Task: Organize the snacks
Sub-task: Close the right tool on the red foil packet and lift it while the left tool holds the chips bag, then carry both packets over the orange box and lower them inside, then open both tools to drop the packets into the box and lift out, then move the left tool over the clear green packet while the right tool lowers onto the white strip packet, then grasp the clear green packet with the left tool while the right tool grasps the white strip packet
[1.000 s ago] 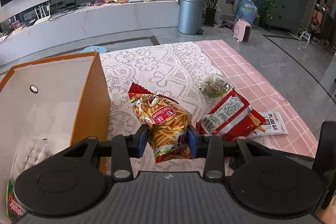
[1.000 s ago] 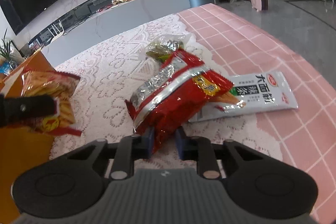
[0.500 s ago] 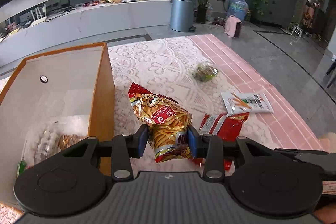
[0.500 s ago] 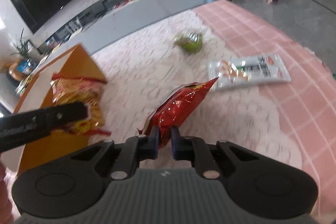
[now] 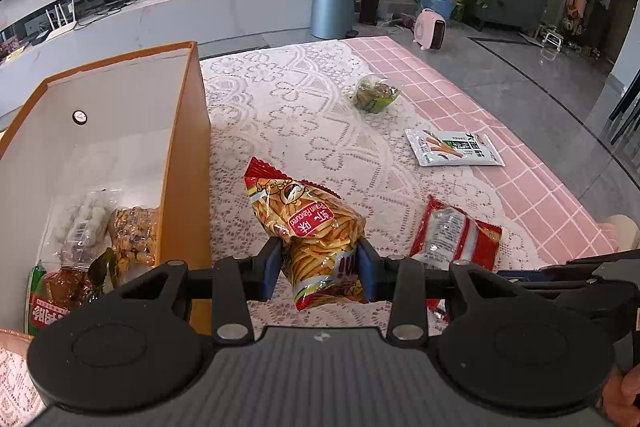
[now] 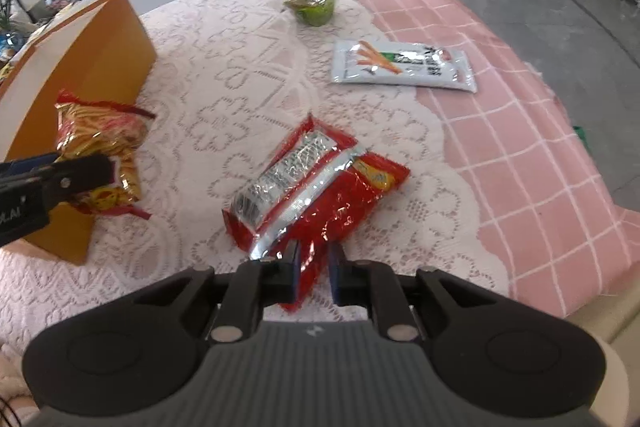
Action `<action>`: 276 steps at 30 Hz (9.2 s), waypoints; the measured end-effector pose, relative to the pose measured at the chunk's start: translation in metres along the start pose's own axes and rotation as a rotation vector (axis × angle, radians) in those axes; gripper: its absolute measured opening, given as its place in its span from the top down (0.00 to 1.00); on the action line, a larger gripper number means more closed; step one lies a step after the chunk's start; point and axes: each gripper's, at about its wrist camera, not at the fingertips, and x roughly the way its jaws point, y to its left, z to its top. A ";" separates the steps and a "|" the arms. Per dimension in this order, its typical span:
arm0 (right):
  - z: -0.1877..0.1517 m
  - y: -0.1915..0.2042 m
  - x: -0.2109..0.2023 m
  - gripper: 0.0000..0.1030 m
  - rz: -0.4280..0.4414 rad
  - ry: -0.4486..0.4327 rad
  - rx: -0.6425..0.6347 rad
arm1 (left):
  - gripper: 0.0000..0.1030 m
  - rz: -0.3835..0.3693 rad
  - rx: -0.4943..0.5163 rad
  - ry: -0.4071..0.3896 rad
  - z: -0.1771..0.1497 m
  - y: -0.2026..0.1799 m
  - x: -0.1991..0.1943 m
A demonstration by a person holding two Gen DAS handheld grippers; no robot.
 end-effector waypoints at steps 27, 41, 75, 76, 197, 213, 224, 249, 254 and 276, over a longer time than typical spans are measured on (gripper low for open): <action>0.029 0.000 0.048 0.18 -0.094 0.008 0.274 | 0.57 0.112 0.077 -0.007 0.004 -0.007 0.019; 0.026 0.005 0.039 0.27 -0.046 -0.032 0.209 | 0.57 0.137 0.108 -0.001 0.002 -0.014 0.013; 0.048 0.128 -0.097 0.27 0.290 -0.398 -0.114 | 0.57 0.193 -0.114 -0.257 0.041 0.099 -0.092; 0.050 0.134 -0.098 0.27 0.294 -0.398 -0.131 | 0.57 0.202 -0.116 -0.258 0.043 0.103 -0.092; 0.018 0.019 -0.034 0.16 0.009 -0.387 0.124 | 0.36 0.058 0.172 -0.145 0.017 0.026 -0.055; 0.065 -0.052 0.015 0.16 -0.066 -0.294 0.430 | 0.38 -0.043 0.312 -0.046 0.048 -0.033 0.031; 0.095 -0.082 0.065 0.16 -0.021 -0.168 0.521 | 0.39 -0.023 0.304 -0.001 0.078 -0.044 0.090; 0.156 -0.065 0.128 0.32 0.077 -0.247 0.204 | 0.37 -0.044 0.410 -0.109 0.122 -0.044 0.154; 0.153 -0.045 0.131 0.35 -0.053 -0.234 0.047 | 0.33 -0.055 0.422 -0.101 0.122 -0.044 0.158; 0.148 -0.085 0.121 0.54 -0.093 -0.260 0.227 | 0.23 -0.119 0.622 -0.092 0.122 -0.075 0.213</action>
